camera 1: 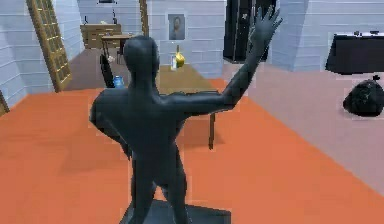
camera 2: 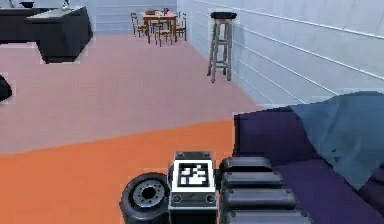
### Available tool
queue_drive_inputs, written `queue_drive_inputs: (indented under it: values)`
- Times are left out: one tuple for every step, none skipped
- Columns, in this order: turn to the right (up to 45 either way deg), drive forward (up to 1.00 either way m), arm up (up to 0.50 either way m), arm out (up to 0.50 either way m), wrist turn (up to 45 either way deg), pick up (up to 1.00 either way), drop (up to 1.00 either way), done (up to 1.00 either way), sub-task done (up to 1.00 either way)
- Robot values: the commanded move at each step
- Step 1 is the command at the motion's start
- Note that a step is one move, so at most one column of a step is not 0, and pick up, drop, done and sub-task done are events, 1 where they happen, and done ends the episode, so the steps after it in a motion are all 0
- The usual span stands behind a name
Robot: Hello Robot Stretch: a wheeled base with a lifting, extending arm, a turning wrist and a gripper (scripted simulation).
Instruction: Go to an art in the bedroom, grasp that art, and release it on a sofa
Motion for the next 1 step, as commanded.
queue_drive_inputs:
  values:
    - [-3.0, 0.00, 0.00, 0.00, 0.0, 0.00, 0.00, 0.00, 0.00]
